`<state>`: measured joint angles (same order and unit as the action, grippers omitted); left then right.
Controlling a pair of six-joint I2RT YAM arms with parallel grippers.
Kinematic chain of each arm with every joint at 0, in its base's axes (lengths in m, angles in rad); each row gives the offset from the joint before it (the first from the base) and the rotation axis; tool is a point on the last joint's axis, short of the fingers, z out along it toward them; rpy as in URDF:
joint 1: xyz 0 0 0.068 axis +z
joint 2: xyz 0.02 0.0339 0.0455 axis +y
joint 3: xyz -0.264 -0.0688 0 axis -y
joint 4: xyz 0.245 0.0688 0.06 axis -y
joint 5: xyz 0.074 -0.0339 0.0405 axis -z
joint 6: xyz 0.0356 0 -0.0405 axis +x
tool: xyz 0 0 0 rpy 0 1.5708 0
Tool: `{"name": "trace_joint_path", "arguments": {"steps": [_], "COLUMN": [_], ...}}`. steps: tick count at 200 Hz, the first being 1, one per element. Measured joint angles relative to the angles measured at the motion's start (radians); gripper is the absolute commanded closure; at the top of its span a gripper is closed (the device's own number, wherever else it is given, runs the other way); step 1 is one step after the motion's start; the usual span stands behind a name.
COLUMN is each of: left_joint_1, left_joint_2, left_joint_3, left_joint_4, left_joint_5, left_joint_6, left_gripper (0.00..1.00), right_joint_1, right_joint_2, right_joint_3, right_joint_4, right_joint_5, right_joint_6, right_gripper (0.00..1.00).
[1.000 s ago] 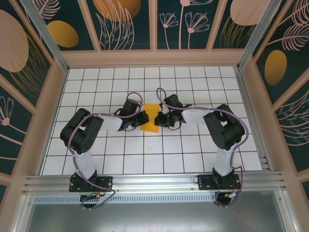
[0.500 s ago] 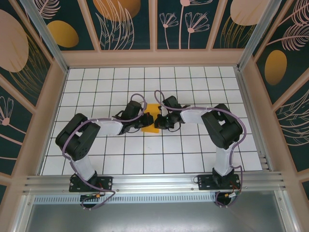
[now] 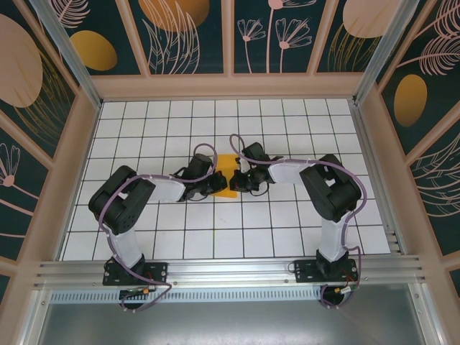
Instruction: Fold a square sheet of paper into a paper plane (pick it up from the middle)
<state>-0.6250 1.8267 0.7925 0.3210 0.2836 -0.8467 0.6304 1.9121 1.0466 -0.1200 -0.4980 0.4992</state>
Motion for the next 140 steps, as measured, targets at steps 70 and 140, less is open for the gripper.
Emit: {"name": "trace_joint_path", "arguments": {"steps": [70,140], "left_joint_1": [-0.012,0.026], "left_joint_2": [0.011,0.013], "left_joint_3": [0.051,0.064], "left_joint_4": [-0.087,-0.112], "left_joint_5": [-0.049,-0.045], "left_joint_6": [0.004,0.045], "left_gripper": [1.0,0.96], "right_joint_1": [0.002,0.002], "right_joint_2": [0.0,-0.008], "right_joint_3": [-0.002,-0.037], "right_joint_4": [-0.003,0.047], "right_joint_5": [0.008,0.006], "right_joint_6": [-0.024,-0.055], "right_gripper": [0.98,0.98]}}
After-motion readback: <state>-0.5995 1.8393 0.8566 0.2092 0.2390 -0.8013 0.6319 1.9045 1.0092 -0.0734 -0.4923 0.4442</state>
